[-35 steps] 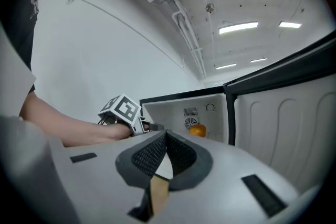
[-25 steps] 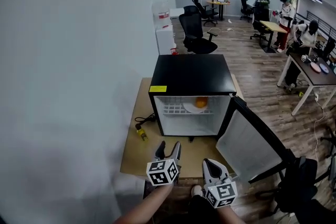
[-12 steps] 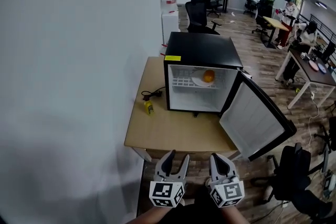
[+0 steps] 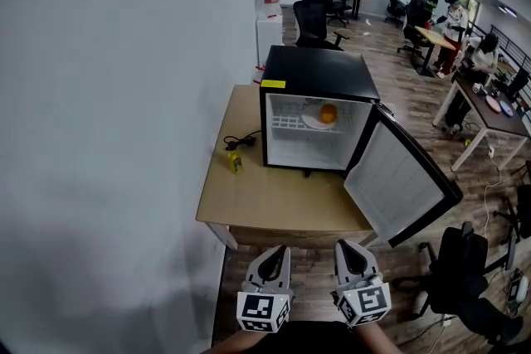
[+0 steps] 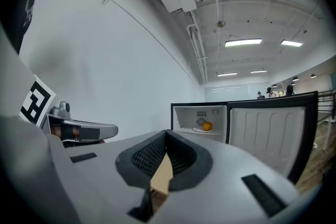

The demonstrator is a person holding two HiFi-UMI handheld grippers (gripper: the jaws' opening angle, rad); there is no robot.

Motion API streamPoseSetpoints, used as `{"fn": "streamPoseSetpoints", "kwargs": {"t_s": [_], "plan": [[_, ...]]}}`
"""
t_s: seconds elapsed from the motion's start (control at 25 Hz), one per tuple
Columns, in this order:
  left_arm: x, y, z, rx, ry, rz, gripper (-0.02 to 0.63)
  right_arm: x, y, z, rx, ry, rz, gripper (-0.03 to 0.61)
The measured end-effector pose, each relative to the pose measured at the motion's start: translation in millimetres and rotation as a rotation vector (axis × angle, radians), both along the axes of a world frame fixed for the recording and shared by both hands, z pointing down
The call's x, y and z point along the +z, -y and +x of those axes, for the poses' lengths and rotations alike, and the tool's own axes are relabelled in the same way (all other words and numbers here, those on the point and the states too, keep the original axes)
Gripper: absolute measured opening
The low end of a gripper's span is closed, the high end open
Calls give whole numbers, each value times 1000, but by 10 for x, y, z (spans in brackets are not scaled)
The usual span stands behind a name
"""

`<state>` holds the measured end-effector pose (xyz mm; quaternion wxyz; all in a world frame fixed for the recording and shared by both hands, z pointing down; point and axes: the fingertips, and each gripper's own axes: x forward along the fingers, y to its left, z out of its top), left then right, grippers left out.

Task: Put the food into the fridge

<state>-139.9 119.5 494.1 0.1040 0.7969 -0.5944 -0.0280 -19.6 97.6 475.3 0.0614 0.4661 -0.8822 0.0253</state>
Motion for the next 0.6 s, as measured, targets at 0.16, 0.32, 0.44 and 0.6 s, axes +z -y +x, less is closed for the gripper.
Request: {"fn": "streamPoseSetpoints", "kwargs": {"t_s": [0.16,0.32,0.44,0.6], "plan": [[-15,-5,82,11,45,-1,14,-1,-54,92,13,20,5,59],[-20,-37,142,23,53,-18,14,12,-113,143,19,25,-2,60],[-6,-56,178,37,40,-31,14,-5,-110,164,20,25,-1,60],[5,-71,211,44,34,-39,14,-59,-108,199,26,10,18,58]]}}
